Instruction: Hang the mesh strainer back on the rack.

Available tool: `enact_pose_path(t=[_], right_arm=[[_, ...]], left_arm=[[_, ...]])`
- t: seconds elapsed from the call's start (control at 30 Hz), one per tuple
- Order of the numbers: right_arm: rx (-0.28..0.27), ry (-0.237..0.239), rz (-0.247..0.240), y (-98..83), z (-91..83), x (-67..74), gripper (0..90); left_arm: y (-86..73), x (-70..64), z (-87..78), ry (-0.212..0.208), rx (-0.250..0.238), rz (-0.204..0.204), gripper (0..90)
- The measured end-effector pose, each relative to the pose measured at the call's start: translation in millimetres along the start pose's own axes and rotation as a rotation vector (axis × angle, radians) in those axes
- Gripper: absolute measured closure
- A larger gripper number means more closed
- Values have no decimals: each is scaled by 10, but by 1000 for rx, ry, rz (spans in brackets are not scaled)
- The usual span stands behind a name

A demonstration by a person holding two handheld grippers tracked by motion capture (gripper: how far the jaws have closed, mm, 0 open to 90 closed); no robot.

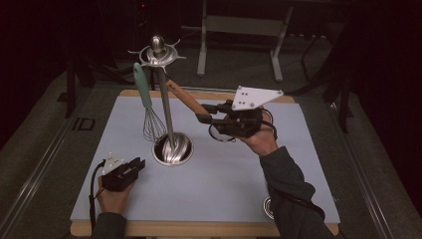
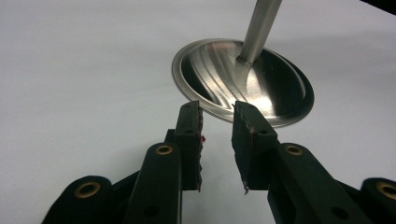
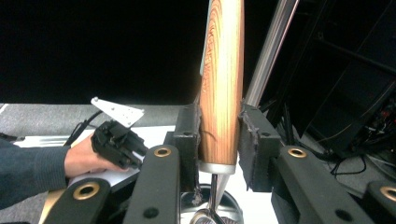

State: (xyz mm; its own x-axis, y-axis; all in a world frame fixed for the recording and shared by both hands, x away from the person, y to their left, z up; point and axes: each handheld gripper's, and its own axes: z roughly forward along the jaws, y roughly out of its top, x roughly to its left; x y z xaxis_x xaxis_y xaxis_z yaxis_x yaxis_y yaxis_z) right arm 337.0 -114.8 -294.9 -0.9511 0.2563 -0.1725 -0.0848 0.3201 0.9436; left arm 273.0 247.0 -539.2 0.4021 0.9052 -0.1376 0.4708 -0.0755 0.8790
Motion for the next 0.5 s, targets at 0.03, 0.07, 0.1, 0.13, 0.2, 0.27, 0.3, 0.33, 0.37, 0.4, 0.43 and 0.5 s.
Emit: enact_pose_path(t=[0.03, 0.07, 0.1, 0.13, 0.2, 0.27, 0.3, 0.33, 0.37, 0.4, 0.43, 0.5], right_arm=[[-8, -1, 0, 20, -2, 1, 704], [-15, 1, 1, 39, -2, 4, 703], [-18, 3, -1, 58, 2, 6, 703], [-20, 3, -3, 75, 11, 8, 703], [-20, 2, -8, 106, 37, 3, 704], [-21, -1, -7, 133, 60, -8, 704], [-21, -5, -9, 147, 70, -17, 703], [-20, -8, -12, 161, 79, -25, 703], [-23, -9, -9, 173, 88, -35, 703], [-23, -8, -7, 185, 97, -48, 703], [-23, -9, -10, 195, 110, -63, 703], [-10, -5, -7, 208, 140, -95, 703]], left_arm=[[0, -1, 1, 0, 0, 0, 729], [0, -1, 0, 0, 0, 0, 728], [0, -1, 0, 0, 0, 1, 728], [0, 0, 0, 0, 0, 1, 728], [0, 0, 0, 0, 0, 0, 728], [0, 0, 0, -1, 0, 0, 727], [0, 0, -1, -1, 0, 0, 727], [0, 1, 0, -1, 0, 0, 727], [0, 1, 0, -2, 0, 0, 727], [0, 1, 0, -2, -1, -1, 727], [0, 1, -1, -2, -1, -1, 726], [-1, 1, 0, -2, -3, -2, 726]])
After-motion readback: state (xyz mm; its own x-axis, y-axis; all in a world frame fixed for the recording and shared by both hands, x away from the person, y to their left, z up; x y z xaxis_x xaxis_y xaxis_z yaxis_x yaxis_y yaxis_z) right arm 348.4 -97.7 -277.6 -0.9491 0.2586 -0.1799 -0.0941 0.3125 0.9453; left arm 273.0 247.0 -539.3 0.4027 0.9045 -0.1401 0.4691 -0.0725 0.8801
